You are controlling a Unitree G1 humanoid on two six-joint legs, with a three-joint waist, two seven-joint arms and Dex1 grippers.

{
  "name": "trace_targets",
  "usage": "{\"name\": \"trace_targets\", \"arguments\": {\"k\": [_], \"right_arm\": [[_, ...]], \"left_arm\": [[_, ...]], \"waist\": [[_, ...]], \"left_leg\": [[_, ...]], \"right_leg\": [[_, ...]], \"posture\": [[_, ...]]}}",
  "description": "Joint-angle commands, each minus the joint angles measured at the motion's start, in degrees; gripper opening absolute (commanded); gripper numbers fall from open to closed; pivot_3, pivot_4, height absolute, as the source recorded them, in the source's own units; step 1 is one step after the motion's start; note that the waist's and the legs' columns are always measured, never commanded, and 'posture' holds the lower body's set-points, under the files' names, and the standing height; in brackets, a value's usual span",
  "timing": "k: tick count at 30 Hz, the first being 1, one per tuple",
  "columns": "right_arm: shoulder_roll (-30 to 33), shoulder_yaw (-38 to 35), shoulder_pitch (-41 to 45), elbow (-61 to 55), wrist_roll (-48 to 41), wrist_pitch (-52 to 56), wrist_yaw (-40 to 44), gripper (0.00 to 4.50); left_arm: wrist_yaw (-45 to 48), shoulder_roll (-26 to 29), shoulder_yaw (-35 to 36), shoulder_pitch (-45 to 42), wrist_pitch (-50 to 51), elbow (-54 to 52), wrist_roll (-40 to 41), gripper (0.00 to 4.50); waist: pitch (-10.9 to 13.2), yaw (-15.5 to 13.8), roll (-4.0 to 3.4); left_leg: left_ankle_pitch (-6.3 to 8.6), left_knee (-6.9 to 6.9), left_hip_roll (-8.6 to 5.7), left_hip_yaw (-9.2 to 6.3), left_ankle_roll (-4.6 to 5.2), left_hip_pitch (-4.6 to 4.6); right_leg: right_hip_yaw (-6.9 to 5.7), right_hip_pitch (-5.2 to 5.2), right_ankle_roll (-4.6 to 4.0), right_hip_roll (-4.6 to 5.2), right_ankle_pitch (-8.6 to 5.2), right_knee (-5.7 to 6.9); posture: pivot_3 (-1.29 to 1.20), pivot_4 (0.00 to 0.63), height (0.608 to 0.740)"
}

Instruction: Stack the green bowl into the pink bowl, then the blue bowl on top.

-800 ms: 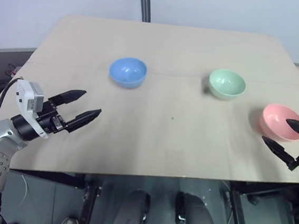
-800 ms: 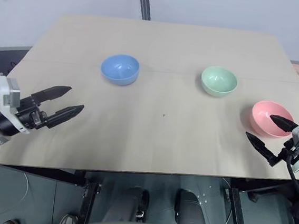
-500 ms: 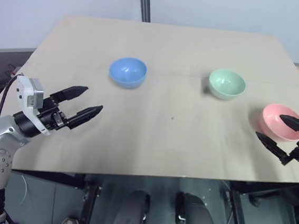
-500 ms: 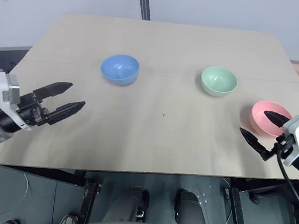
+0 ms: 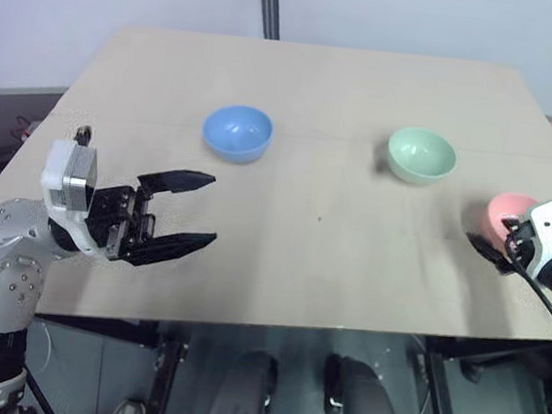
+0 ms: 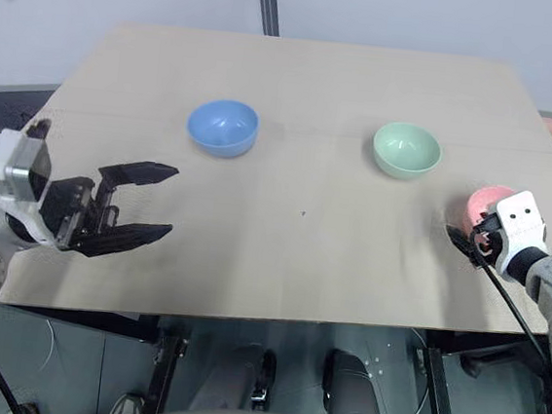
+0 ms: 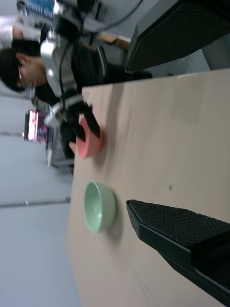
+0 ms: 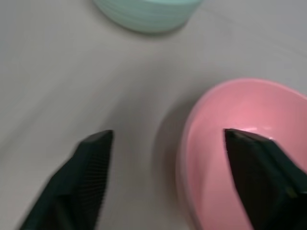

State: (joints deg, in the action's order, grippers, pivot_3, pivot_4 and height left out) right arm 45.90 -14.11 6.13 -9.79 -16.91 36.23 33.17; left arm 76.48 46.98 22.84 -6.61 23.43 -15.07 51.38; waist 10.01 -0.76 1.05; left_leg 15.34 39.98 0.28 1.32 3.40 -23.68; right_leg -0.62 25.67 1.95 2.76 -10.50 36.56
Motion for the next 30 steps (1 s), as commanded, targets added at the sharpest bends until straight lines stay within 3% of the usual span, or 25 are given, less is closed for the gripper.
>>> {"name": "trace_targets", "arguments": {"k": [1, 2, 3, 6, 11, 15, 19, 23, 27, 28, 30], "right_arm": [[1.5, -0.7, 1.2, 0.6, 1.2, 0.6, -0.3, 2.07], [1.7, -0.7, 1.3, 0.9, 1.4, 0.7, -0.2, 1.44], [1.8, -0.6, 1.5, 1.2, 1.7, 0.7, -0.1, 1.28], [2.0, -0.3, 1.6, 1.6, 2.6, -0.6, 0.2, 0.02], [2.7, 0.6, 1.6, -1.0, 2.8, -1.9, 2.6, 0.02], [0.7, 2.6, 2.5, -11.5, -3.4, -0.8, 7.5, 0.02], [-5.7, 15.7, 7.9, -20.3, -5.3, 1.3, 8.4, 0.02], [-12.4, 29.6, 14.4, -14.1, 2.7, -1.3, 7.1, 0.02], [-15.8, 36.1, 19.0, -6.9, 7.0, -2.5, 8.0, 0.02], [-16.3, 36.3, 19.8, -5.8, 7.2, -2.5, 8.2, 0.75], [-16.5, 36.1, 20.7, -5.1, 7.6, -2.7, 8.7, 1.56]], "left_arm": [[0.6, 1.1, 0.9, 0.1, 0.4, -2.0, 1.0, 4.50], [0.6, 1.2, 0.9, 0.2, 0.6, -2.2, 1.1, 4.50], [0.5, 1.2, 0.9, 0.2, 0.8, -2.4, 1.1, 4.50], [0.4, 1.3, 1.0, 0.4, 1.2, -2.7, 1.3, 4.50], [0.0, 1.0, 0.6, 0.3, 1.3, -2.7, 1.0, 4.50], [-1.3, 0.5, 0.3, 0.2, 1.1, -1.8, 0.1, 4.50], [-3.6, -0.6, -0.5, 0.9, -0.7, 0.4, -3.4, 4.50], [-4.6, -1.1, -1.1, 2.3, -1.5, 1.1, -5.9, 4.50], [-5.5, -1.0, -0.5, 3.7, -1.4, -0.4, -6.6, 4.50], [-5.9, -1.0, -0.3, 4.3, -1.3, -1.0, -6.7, 4.50], [-6.4, -0.9, 0.2, 5.4, -1.0, -2.3, -6.5, 4.50]], "waist": [[0.0, 0.0, 0.00], [0.0, 0.0, 0.00], [0.0, 0.0, 0.00], [0.0, 0.0, 0.00], [0.0, 0.0, 0.00], [0.0, 0.2, -0.03], [0.0, 0.7, -0.03], [0.0, 1.1, 0.02], [0.0, 0.8, 0.05], [0.0, 1.0, 0.12], [0.0, 1.0, 0.12]], "left_leg": [[0.00, 0.00, 0.00, 0.00, 0.00, 0.00], [0.00, 0.00, 0.00, 0.00, 0.00, 0.00], [0.00, 0.00, 0.00, 0.01, 0.00, 0.00], [0.00, 0.00, 0.00, 0.00, 0.01, 0.01], [0.00, 0.00, 0.00, 0.00, 0.01, 0.01], [0.00, 0.00, 0.02, 0.00, 0.01, 0.02], [0.00, 0.00, 0.10, 0.00, 0.01, 0.08], [0.00, 0.00, 0.08, -0.02, 0.00, 0.06], [0.00, 0.01, -0.02, -0.06, 0.00, -0.01], [0.00, 0.01, -0.03, -0.03, 0.00, 0.01], [-0.01, 0.01, -0.02, -0.04, -0.01, 0.02]], "right_leg": [[0.00, 0.00, 0.00, 0.00, 0.00, -0.01], [0.00, 0.00, 0.00, 0.00, 0.00, -0.01], [0.00, -0.01, 0.01, 0.00, 0.00, -0.02], [0.00, -0.01, 0.02, -0.01, 0.00, -0.02], [0.00, -0.01, 0.02, -0.02, 0.00, -0.02], [0.01, -0.01, 0.02, -0.03, 0.00, -0.01], [0.01, -0.02, 0.03, -0.11, 0.00, -0.01], [0.00, -0.03, 0.02, -0.07, 0.00, 0.01], [-0.04, -0.01, -0.17, 0.05, 0.12, 0.00], [-0.01, -0.02, -0.18, 0.07, 0.13, -0.02], [-0.04, -0.02, -0.18, 0.06, 0.13, -0.03]], "posture": [[0.00, 0.150, 0.740], [0.00, 0.150, 0.740], [0.00, 0.150, 0.740], [0.00, 0.150, 0.740], [0.00, 0.150, 0.740], [0.00, 0.150, 0.740], [0.00, 0.150, 0.740], [0.00, 0.150, 0.740], [0.00, 0.150, 0.740], [0.00, 0.150, 0.740], [0.00, 0.150, 0.740]]}}
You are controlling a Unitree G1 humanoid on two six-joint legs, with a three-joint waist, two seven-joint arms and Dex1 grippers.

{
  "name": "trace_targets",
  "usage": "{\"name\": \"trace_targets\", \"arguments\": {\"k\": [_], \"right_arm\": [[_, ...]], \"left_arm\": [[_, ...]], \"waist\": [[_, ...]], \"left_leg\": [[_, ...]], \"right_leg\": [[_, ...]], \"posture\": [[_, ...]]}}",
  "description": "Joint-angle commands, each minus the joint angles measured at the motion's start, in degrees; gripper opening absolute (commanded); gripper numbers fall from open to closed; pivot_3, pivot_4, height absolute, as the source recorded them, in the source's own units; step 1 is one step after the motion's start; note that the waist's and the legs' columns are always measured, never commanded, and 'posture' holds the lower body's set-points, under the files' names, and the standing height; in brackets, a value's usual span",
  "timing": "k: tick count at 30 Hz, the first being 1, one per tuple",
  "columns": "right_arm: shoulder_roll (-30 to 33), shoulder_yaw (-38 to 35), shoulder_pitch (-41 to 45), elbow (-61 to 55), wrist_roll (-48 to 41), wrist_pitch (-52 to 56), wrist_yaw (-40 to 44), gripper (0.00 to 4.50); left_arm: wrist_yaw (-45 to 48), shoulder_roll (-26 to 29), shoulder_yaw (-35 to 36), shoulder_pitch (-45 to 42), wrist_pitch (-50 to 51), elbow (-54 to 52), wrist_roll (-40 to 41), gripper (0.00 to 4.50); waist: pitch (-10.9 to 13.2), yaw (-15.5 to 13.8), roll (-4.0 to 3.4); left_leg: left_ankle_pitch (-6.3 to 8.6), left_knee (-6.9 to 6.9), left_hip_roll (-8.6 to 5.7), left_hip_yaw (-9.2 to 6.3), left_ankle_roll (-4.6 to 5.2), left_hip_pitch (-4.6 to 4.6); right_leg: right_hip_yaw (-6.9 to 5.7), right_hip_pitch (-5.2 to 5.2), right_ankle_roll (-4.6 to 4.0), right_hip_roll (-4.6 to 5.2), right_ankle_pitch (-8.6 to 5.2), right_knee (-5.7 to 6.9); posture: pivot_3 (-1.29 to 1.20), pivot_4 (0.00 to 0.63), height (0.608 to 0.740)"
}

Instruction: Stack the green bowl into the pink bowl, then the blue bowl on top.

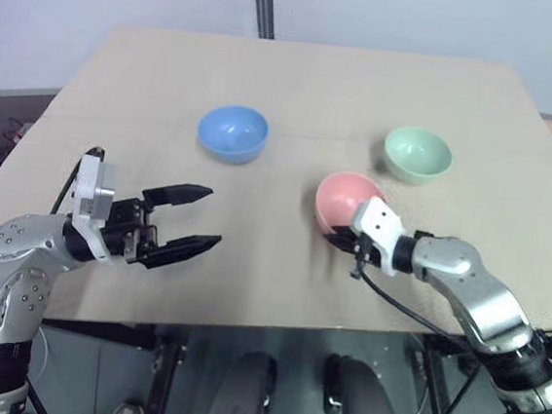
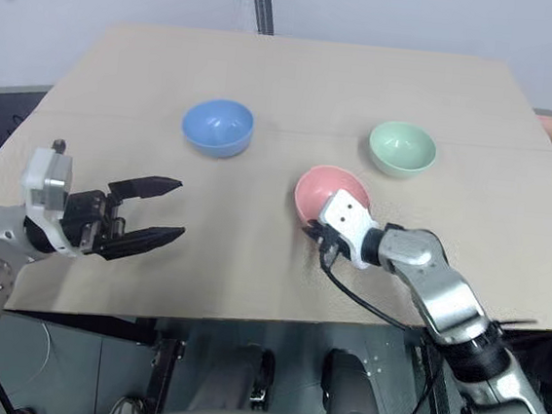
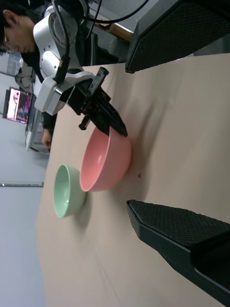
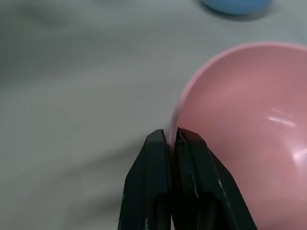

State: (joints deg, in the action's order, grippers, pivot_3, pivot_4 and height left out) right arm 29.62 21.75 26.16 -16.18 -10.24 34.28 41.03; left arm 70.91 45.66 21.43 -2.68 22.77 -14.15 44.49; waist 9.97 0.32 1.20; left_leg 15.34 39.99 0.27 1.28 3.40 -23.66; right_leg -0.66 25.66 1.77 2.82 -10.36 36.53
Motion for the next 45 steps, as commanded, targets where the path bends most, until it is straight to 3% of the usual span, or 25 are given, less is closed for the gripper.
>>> {"name": "trace_targets", "arguments": {"k": [1, 4, 8, 11, 15, 22, 24, 27, 30, 33, 36, 41, 45], "right_arm": [[-0.1, -0.2, 1.0, 0.9, 1.2, -1.0, 0.9, 2.05], [-0.2, -4.7, 1.6, -3.4, -1.9, 1.0, 1.4, 3.27], [-1.6, -14.4, 4.5, -7.1, -10.5, 4.3, 1.6, 3.27], [-0.4, -19.3, 8.4, -0.6, -11.0, 2.6, 1.0, 3.27], [5.1, -14.6, 13.6, 19.1, 1.0, -10.8, 1.2, 3.27], [1.4, -10.9, 23.0, 49.9, 9.2, -24.4, 1.4, 3.27], [0.0, -11.5, 25.3, 55.8, 9.9, -26.8, 0.9, 2.77], [-0.7, -12.0, 27.9, 60.4, 10.9, -30.5, 1.0, 1.66], [-0.8, -12.5, 29.2, 62.2, 11.4, -32.9, 1.5, 0.19], [0.0, -12.3, 29.1, 59.7, 12.2, -34.7, 2.7, 0.05], [0.7, -13.8, 27.2, 49.4, 8.6, -33.2, 7.5, 0.05], [3.9, -13.7, 18.0, 16.8, -5.5, -15.5, 19.0, 0.05], [4.5, -10.6, 14.2, 4.2, -7.5, -6.2, 18.5, 0.05]], "left_arm": [[-1.2, 0.4, 2.1, 2.2, -0.3, -3.8, 0.5, 4.50], [-2.7, 0.3, 2.9, 4.1, -0.6, -4.9, -0.1, 4.50], [-5.5, -0.6, 2.2, 5.3, -1.4, -6.1, -1.5, 4.50], [-6.6, -1.5, 1.3, 5.4, -2.0, -6.8, -2.1, 4.50], [-6.4, -2.1, 1.1, 5.2, -2.3, -7.2, -1.4, 4.50], [-7.8, -2.8, 2.0, 6.6, -2.1, -9.3, -1.0, 4.50], [-8.4, -2.9, 2.8, 7.6, -2.1, -10.1, -0.8, 4.50], [-8.9, -2.9, 3.9, 9.3, -2.2, -11.1, -0.3, 4.50], [-9.7, -3.2, 3.9, 10.2, -2.3, -12.0, -0.2, 4.50], [-11.5, -4.0, 3.7, 10.2, -2.4, -12.2, -1.0, 4.50], [-15.3, -5.1, 3.3, 8.7, -2.3, -11.4, -2.5, 4.50], [-25.5, -6.9, 2.2, 4.7, -1.1, -9.4, -7.3, 4.50], [-33.8, -6.4, 0.5, 0.3, 0.9, -8.0, -13.6, 4.50]], "waist": [[0.0, 0.0, -0.07], [0.1, 0.1, -0.11], [0.1, 0.1, -0.13], [0.1, 0.0, -0.12], [0.1, -0.1, -0.09], [0.1, 1.0, -0.16], [0.1, 0.9, -0.16], [0.1, 0.8, -0.17], [0.1, 0.6, -0.18], [0.1, 0.5, -0.19], [0.1, 0.5, -0.22], [0.1, 0.2, -0.23], [0.1, -0.1, -0.22]], "left_leg": [[0.00, 0.00, 0.00, -0.01, 0.00, 0.00], [0.00, -0.02, 0.00, -0.04, -0.01, -0.04], [0.00, -0.03, 0.01, -0.02, 0.00, -0.02], [0.00, -0.02, 0.01, -0.03, 0.00, 0.00], [0.00, -0.02, -0.05, -0.03, 0.00, 0.01], [-0.01, -0.27, -0.04, 0.14, -0.01, 0.10], [-0.02, -0.44, -0.04, 0.15, -0.02, 0.15], [-0.02, -0.59, -0.04, 0.15, -0.03, 0.17], [-0.04, -0.69, -0.04, 0.13, -0.06, 0.13], [-0.12, -0.72, -0.05, 0.08, -0.19, 0.04], [-0.14, -0.75, -0.06, 0.07, -0.22, 0.01], [-0.03, -0.79, -0.03, -0.12, -0.04, -0.01], [-0.02, -0.77, -0.05, -0.17, -0.02, -0.01]], "right_leg": [[-0.01, 0.00, -0.01, 0.01, 0.00, 0.01], [-0.03, 0.04, -0.02, 0.02, 0.00, 0.01], [-0.02, 0.04, -0.01, 0.02, 0.00, 0.01], [-0.03, 0.01, 0.00, 0.03, 0.01, 0.01], [-0.07, -0.02, -0.01, 0.07, 0.01, 0.00], [0.14, 0.07, -0.03, -0.04, 0.04, 0.00], [0.17, 0.07, 0.10, -0.04, 0.12, -0.04], [0.18, 0.07, 0.11, -0.04, 0.14, -0.15], [0.16, 0.07, 0.12, -0.02, 0.15, -0.30], [0.11, 0.06, 0.13, 0.02, 0.16, -0.46], [0.09, 0.06, 0.14, 0.05, 0.17, -0.53], [-0.05, 0.04, 0.15, 0.10, 0.18, -0.53], [-0.15, 0.00, 0.16, 0.26, 0.19, -0.54]], "posture": [[0.00, 0.150, 0.740], [0.00, 0.150, 0.740], [0.00, 0.150, 0.740], [0.00, 0.150, 0.740], [0.00, 0.150, 0.740], [0.00, 0.150, 0.740], [0.00, 0.150, 0.740], [0.00, 0.150, 0.740], [0.00, 0.150, 0.740], [0.00, 0.150, 0.740], [0.00, 0.150, 0.740], [0.00, 0.150, 0.740], [0.00, 0.150, 0.740]]}}
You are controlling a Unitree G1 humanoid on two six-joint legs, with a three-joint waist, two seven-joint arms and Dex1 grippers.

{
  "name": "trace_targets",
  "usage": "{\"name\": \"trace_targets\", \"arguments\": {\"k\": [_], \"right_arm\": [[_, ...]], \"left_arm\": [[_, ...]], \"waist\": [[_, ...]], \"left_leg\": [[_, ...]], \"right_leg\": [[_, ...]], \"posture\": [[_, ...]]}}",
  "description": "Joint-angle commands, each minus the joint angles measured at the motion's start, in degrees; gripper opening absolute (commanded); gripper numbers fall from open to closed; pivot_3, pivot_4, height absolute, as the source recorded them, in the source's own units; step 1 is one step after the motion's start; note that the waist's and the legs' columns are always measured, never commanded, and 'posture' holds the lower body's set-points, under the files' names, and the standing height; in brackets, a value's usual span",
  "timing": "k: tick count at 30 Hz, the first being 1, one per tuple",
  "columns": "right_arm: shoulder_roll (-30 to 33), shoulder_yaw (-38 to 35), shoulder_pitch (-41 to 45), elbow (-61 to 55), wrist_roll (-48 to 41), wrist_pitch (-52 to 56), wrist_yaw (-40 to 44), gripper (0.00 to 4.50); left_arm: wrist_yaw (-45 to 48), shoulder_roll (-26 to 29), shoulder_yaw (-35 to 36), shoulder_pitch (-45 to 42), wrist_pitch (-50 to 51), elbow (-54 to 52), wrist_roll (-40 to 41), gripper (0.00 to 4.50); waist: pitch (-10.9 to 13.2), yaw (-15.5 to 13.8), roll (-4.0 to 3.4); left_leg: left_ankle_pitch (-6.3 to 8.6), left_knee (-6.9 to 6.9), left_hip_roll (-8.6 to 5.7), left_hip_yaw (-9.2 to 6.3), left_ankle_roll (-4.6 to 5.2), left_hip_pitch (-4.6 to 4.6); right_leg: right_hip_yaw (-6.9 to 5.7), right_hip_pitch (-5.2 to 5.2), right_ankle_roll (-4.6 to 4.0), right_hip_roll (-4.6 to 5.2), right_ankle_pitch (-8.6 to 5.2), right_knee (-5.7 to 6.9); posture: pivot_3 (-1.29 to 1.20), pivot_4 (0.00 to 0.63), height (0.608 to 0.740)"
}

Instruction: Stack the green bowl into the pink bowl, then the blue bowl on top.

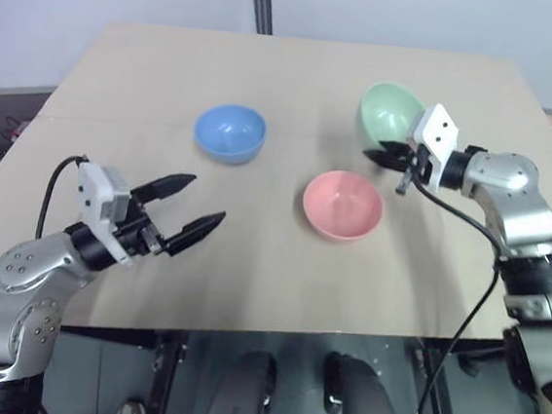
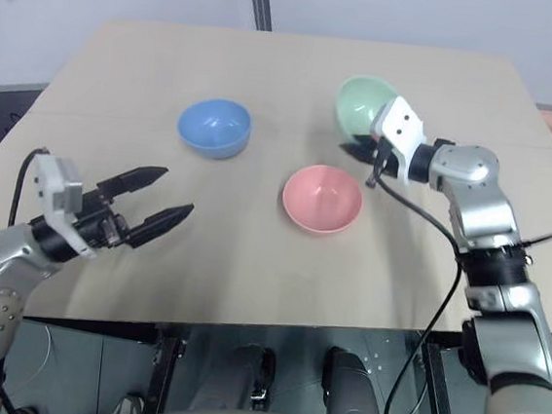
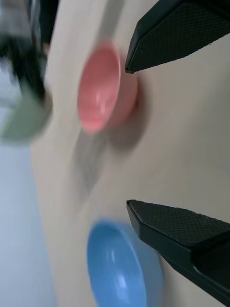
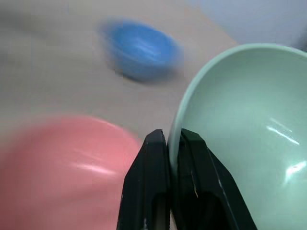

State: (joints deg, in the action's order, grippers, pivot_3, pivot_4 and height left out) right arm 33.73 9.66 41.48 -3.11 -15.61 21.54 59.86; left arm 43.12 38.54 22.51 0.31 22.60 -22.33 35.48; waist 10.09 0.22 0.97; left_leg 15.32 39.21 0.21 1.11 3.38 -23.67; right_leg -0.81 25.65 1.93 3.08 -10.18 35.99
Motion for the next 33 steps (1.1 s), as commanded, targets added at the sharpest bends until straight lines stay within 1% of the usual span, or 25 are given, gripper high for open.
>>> {"name": "trace_targets", "arguments": {"k": [1, 3, 4, 6, 7, 8, 9, 10, 11, 12, 14, 15, 17, 20, 24, 27, 28, 30, 32, 33], "right_arm": [[0.1, 2.7, -1.8, -9.5, -1.7, 7.7, -0.7, 0.05], [0.1, 5.3, -3.4, -9.5, 0.2, 7.5, -0.6, 0.05], [-0.2, 6.2, -3.9, -9.0, 0.8, 7.3, -0.7, 0.39], [-0.7, 7.0, -4.4, -7.3, 1.7, 7.1, -1.1, 1.27], [-0.5, 7.5, -4.3, -6.8, 2.3, 6.8, -0.9, 1.61], [-0.5, 7.4, -4.3, -6.7, 2.3, 6.8, -0.8, 2.08], [-0.8, 6.2, -4.3, -7.0, 2.3, 6.1, -2.0, 2.68], [-1.3, 4.9, -4.3, -7.5, 2.2, 5.7, -3.3, 3.08], [-1.6, 3.6, -4.4, -8.0, 1.8, 5.4, -4.5, 3.73], [-2.2, 1.8, -4.5, -9.2, 0.8, 5.3, -5.6, 4.11], [-3.2, -2.3, -5.1, -12.7, -2.8, 6.9, -7.4, 4.11], [-3.7, -3.3, -5.2, -13.7, -3.8, 7.5, -8.0, 4.11], [-4.6, -5.7, -6.3, -16.3, -5.4, 8.4, -10.4, 4.11], [-5.2, -7.3, -8.3, -18.9, -5.5, 9.1, -13.8, 4.11], [-5.3, -7.8, -10.3, -21.0, -4.7, 9.7, -17.6, 4.11], [-4.8, -8.2, -11.5, -22.5, -4.8, 10.4, -19.6, 4.20], [-4.7, -8.3, -11.8, -23.0, -4.9, 10.6, -20.1, 4.20], [-4.3, -8.8, -12.4, -24.1, -5.1, 11.2, -21.2, 4.20], [-4.1, -9.0, -12.9, -25.1, -5.3, 11.8, -22.1, 4.20], [-3.9, -9.3, -13.3, -25.5, -5.3, 12.1, -22.5, 4.20]], "left_arm": [[-7.9, 0.9, -1.0, -4.0, 1.7, 0.6, -6.0, 4.50], [-10.0, 0.9, -1.6, -6.6, 2.4, 1.2, -7.4, 4.50], [-10.6, 0.9, -1.9, -7.7, 2.7, 1.5, -7.8, 4.50], [-11.8, 1.1, -2.5, -9.8, 4.0, 1.9, -8.4, 4.50], [-12.3, 1.3, -2.8, -10.6, 4.6, 2.2, -8.9, 4.50], [-12.7, 1.5, -3.3, -11.4, 5.0, 2.6, -9.5, 4.50], [-13.4, 1.7, -3.9, -12.9, 6.0, 3.3, -10.1, 4.50], [-14.0, 2.0, -4.5, -14.2, 7.1, 3.9, -10.7, 4.50], [-14.7, 2.4, -5.2, -15.4, 8.1, 4.4, -11.5, 4.50], [-15.7, 3.9, -7.1, -17.0, 10.0, 5.1, -14.0, 4.50], [-14.3, 8.6, -14.2, -20.7, 11.8, 7.4, -20.5, 4.50], [-13.6, 10.0, -16.4, -22.0, 11.9, 8.4, -22.3, 4.50], [-11.9, 11.6, -22.6, -27.5, 13.5, 11.8, -26.0, 4.50], [-9.6, 11.1, -30.1, -35.3, 12.5, 18.0, -31.5, 4.50], [-5.7, 9.3, -37.6, -42.8, 7.1, 26.8, -37.8, 4.50], [-3.9, 7.4, -42.0, -46.3, 1.4, 33.8, -42.6, 3.61], [-3.6, 6.7, -42.8, -47.1, -0.1, 35.6, -43.6, 3.45], [-2.9, 5.0, -43.8, -48.6, -3.2, 39.4, -45.0, 2.36], [-2.7, 3.8, -44.0, -49.8, -5.7, 42.6, -46.3, 1.48], [-2.4, 3.2, -43.9, -50.3, -6.7, 43.9, -46.6, 0.89]], "waist": [[0.0, 0.0, 0.01], [0.0, 0.0, 0.03], [0.0, 0.0, 0.04], [0.0, 0.0, 0.03], [0.0, 0.0, 0.03], [0.0, 0.0, 0.03], [0.0, 0.0, 0.04], [0.0, 0.0, 0.04], [0.0, 0.0, 0.04], [0.0, 0.0, 0.04], [0.0, -0.1, 0.07], [0.0, -0.1, 0.07], [0.0, -0.4, 0.07], [0.0, -0.9, 0.09], [0.0, -1.0, 0.08], [0.0, -0.8, 0.08], [0.0, -0.9, 0.08], [0.0, -0.9, 0.08], [0.0, -0.9, 0.09], [0.0, -0.8, 0.09]], "left_leg": [[0.00, 0.03, -0.02, 0.02, 0.00, 0.03], [-0.01, 0.04, -0.03, 0.05, -0.01, 0.07], [-0.01, 0.05, -0.03, 0.05, -0.02, 0.09], [-0.03, 0.05, -0.04, 0.06, -0.05, 0.10], [-0.04, 0.05, -0.04, 0.06, -0.06, 0.10], [-0.08, 0.05, -0.05, 0.06, -0.13, 0.08], [-0.16, 0.05, -0.05, 0.07, -0.27, 0.05], [-0.18, 0.05, -0.06, 0.07, -0.29, 0.05], [-0.18, 0.05, -0.06, 0.05, -0.30, 0.03], [-0.18, 0.05, -0.06, 0.05, -0.30, 0.03], [-0.18, 0.05, -0.07, 0.05, -0.30, 0.01], [-0.19, 0.04, -0.08, 0.02, -0.31, -0.02], [-0.19, 0.03, -0.08, 0.02, -0.31, 0.00], [-0.19, 0.04, -0.10, 0.03, -0.31, 0.00], [-0.19, 0.04, -0.12, 0.10, -0.31, -0.03], [-0.19, 0.04, -0.12, 0.15, -0.30, -0.02], [-0.19, 0.05, -0.11, 0.16, -0.30, -0.02], [-0.19, 0.05, -0.10, 0.15, -0.30, -0.03], [-0.19, 0.06, -0.10, 0.15, -0.30, -0.04], [-0.19, 0.07, -0.10, 0.14, -0.29, -0.05]], "right_leg": [[0.01, -0.01, 0.00, -0.01, 0.01, 0.02], [0.01, -0.04, -0.06, -0.09, 0.05, 0.02], [0.00, -0.07, -0.07, -0.09, 0.05, 0.02], [0.00, -0.07, -0.08, -0.11, 0.05, 0.03], [0.01, -0.07, -0.08, -0.13, 0.05, 0.03], [0.01, -0.05, -0.08, -0.14, 0.05, 0.03], [0.01, -0.02, -0.07, -0.15, 0.06, 0.03], [0.01, -0.02, -0.07, -0.16, 0.06, 0.03], [0.00, -0.02, -0.07, -0.16, 0.06, 0.03], [0.00, -0.02, -0.06, -0.17, 0.06, 0.02], [0.00, -0.01, -0.06, -0.19, 0.06, 0.03], [-0.01, 0.01, -0.06, -0.23, 0.06, 0.01], [0.00, -0.01, -0.05, -0.25, 0.05, 0.03], [0.00, -0.02, -0.05, -0.27, 0.05, 0.02], [0.02, -0.01, -0.04, -0.29, 0.05, 0.01], [0.06, 0.02, -0.04, -0.31, 0.04, 0.01], [0.06, 0.02, -0.04, -0.32, 0.04, 0.02], [0.05, 0.02, -0.04, -0.35, 0.04, 0.01], [0.05, 0.02, -0.04, -0.35, 0.04, 0.02], [0.06, 0.02, -0.03, -0.34, 0.04, 0.01]], "posture": [[0.00, 0.150, 0.740], [0.00, 0.150, 0.740], [0.00, 0.150, 0.740], [0.00, 0.150, 0.740], [0.00, 0.150, 0.740], [0.00, 0.150, 0.740], [0.00, 0.150, 0.740], [0.00, 0.150, 0.740], [0.00, 0.150, 0.740], [0.00, 0.150, 0.740], [0.00, 0.150, 0.740], [0.00, 0.150, 0.740], [0.00, 0.150, 0.740], [0.00, 0.150, 0.740], [0.00, 0.150, 0.740], [0.00, 0.150, 0.740], [0.00, 0.150, 0.740], [0.00, 0.150, 0.740], [0.00, 0.150, 0.740], [0.00, 0.150, 0.740]]}}
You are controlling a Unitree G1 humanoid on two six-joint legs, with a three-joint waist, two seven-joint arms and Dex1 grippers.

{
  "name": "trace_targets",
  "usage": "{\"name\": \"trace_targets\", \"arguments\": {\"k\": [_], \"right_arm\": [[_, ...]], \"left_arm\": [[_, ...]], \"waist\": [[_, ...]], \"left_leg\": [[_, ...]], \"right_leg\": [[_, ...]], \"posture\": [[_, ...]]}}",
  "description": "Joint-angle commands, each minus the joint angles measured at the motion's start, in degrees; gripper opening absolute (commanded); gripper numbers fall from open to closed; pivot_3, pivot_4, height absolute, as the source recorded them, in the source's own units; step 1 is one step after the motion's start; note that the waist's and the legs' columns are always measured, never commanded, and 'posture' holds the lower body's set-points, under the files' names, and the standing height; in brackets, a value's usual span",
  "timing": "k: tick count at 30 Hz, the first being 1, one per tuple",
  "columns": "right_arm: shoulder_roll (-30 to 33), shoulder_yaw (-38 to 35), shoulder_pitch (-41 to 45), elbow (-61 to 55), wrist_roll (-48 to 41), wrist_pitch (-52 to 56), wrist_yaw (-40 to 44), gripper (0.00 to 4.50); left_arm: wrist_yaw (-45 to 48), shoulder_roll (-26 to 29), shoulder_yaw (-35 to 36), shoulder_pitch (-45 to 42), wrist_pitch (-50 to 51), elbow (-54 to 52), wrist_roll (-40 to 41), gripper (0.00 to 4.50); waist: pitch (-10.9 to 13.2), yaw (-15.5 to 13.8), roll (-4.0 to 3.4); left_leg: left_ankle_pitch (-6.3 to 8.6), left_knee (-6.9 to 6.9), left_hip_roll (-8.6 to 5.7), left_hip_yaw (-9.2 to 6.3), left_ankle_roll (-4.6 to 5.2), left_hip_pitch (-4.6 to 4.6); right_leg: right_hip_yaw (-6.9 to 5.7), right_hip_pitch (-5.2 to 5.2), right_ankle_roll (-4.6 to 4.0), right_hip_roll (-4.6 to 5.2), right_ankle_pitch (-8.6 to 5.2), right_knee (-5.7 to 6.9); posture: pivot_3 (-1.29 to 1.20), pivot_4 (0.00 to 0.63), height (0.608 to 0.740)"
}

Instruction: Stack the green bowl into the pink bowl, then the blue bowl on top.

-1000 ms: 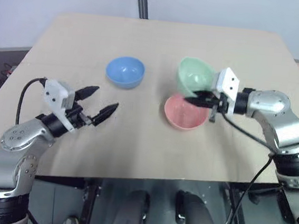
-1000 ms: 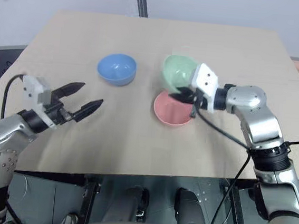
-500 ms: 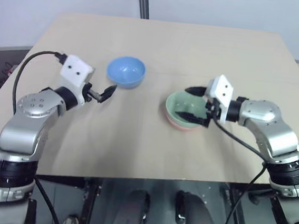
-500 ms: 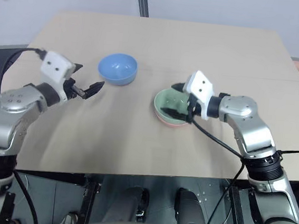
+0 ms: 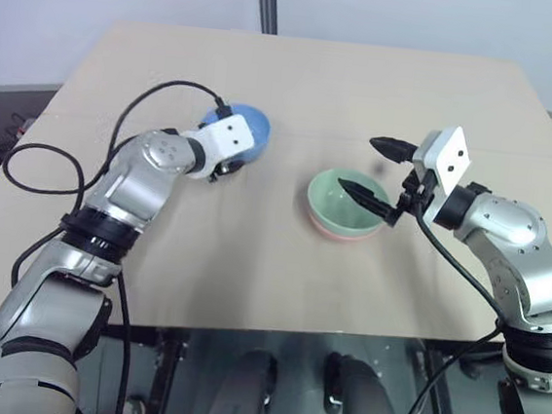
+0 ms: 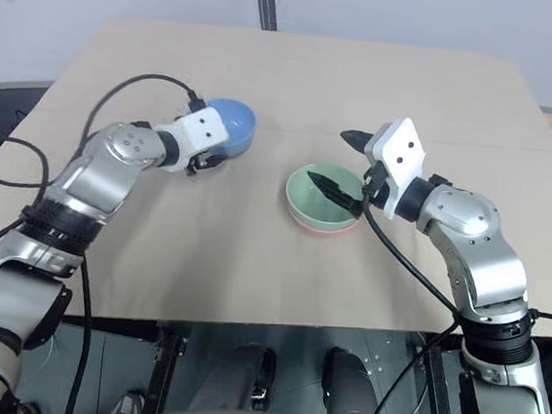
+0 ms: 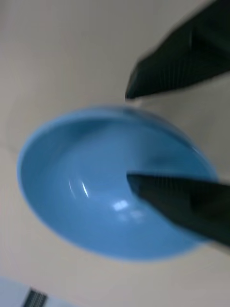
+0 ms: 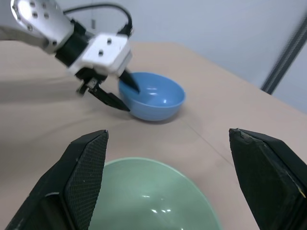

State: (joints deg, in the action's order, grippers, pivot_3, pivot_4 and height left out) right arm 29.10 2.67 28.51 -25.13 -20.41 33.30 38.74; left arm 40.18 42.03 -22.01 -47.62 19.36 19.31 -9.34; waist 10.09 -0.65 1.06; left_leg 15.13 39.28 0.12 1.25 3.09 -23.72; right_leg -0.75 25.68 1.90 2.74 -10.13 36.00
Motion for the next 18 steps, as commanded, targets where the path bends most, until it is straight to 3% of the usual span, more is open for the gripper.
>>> {"name": "trace_targets", "arguments": {"k": [1, 2, 3, 11, 17, 18], "right_arm": [[1.0, -2.5, -0.7, -4.0, -0.7, 0.6, -1.6, 4.20], [1.2, -2.9, -1.2, -4.5, -0.8, 0.9, -1.9, 4.20], [1.4, -3.2, -1.5, -4.9, -1.0, 1.1, -2.2, 4.20], [4.1, -7.5, -5.5, -6.2, -0.5, 1.1, -4.4, 4.20], [5.1, -9.0, -7.5, -7.2, 0.2, 1.3, -7.0, 4.20], [5.2, -9.3, -7.8, -7.4, 0.2, 1.3, -7.3, 4.20]], "left_arm": [[1.0, -0.7, 0.8, -2.7, -4.2, 3.1, -1.9, 0.68], [1.4, -1.0, 1.1, -2.9, -5.0, 3.3, -1.8, 0.16], [2.2, -1.2, 1.5, -3.0, -5.7, 3.2, -1.4, 0.05], [17.6, -3.3, 8.5, 1.7, -10.1, -21.8, 15.6, 0.05], [27.7, -3.3, 8.5, 1.2, -8.6, -25.7, 22.9, 0.05], [29.2, -3.4, 8.3, 1.0, -8.1, -25.6, 23.9, 0.37]], "waist": [[0.0, 0.0, 0.01], [0.0, 0.0, 0.01], [0.0, 0.0, 0.01], [0.0, -0.2, 0.02], [0.0, 0.4, 0.01], [0.0, 0.4, 0.01]], "left_leg": [[0.00, 0.01, 0.00, 0.00, 0.01, 0.00], [0.01, 0.02, 0.01, -0.01, 0.02, 0.00], [0.04, 0.03, 0.00, -0.01, 0.07, -0.01], [0.01, 0.09, 0.00, -0.08, 0.02, -0.09], [0.13, 0.11, 0.03, 0.04, 0.23, 0.12], [0.13, 0.12, 0.03, 0.03, 0.24, 0.14]], "right_leg": [[0.00, 0.00, 0.00, 0.00, 0.00, 0.00], [0.01, 0.00, 0.00, 0.00, 0.00, 0.00], [-0.01, 0.00, 0.00, 0.01, 0.00, 0.01], [-0.01, -0.01, 0.00, 0.11, 0.01, -0.01], [0.13, -0.03, 0.01, -0.02, -0.01, 0.21], [0.13, -0.03, 0.00, -0.04, -0.01, 0.27]], "posture": [[0.00, 0.150, 0.740], [0.00, 0.150, 0.740], [0.00, 0.150, 0.740], [0.00, 0.150, 0.740], [0.00, 0.150, 0.740], [0.00, 0.150, 0.740]]}}
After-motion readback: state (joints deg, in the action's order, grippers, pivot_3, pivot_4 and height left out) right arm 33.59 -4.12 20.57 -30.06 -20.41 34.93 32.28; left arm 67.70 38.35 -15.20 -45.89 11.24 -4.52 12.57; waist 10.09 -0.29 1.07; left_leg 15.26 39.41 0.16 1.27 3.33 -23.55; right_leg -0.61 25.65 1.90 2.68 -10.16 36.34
